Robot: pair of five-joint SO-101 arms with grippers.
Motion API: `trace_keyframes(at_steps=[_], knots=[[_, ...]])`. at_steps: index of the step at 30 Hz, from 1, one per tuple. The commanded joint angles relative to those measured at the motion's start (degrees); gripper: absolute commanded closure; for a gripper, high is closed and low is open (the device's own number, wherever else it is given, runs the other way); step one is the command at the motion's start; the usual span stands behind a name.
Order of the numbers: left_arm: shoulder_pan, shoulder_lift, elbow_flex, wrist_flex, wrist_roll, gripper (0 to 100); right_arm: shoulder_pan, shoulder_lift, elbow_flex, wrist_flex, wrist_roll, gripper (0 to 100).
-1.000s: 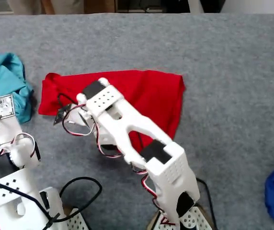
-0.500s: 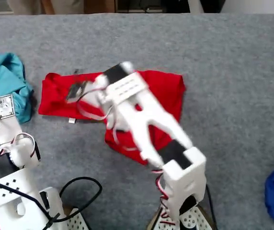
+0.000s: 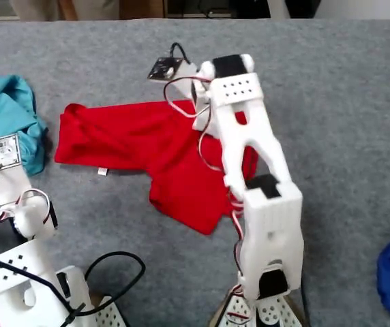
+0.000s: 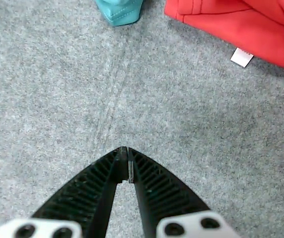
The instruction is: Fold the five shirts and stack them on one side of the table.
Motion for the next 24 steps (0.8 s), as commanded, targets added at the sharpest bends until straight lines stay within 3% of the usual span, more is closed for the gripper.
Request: trace_keyframes(at_steps=[1, 12, 21, 24], knots=[[-0.44, -0.75, -0.26, -0.26, -0.26, 98, 2.24, 5.58, -10.24, -0.62, 1.67, 67.0], [-0.44, -0.75, -0.18, -0.26, -0.26, 98, 4.7, 22.99, -24.48, 0.44, 2.02, 68.7], [-0.18, -0.75, -0.18, -0.26, -0.26, 98, 7.43, 26.95, -31.43, 2.29, 1.76, 94.7], [-0.18, -0.75, -0.18, -0.26, -0.26, 98, 8.04, 27.03, -34.15, 3.16, 1.85, 97.9]])
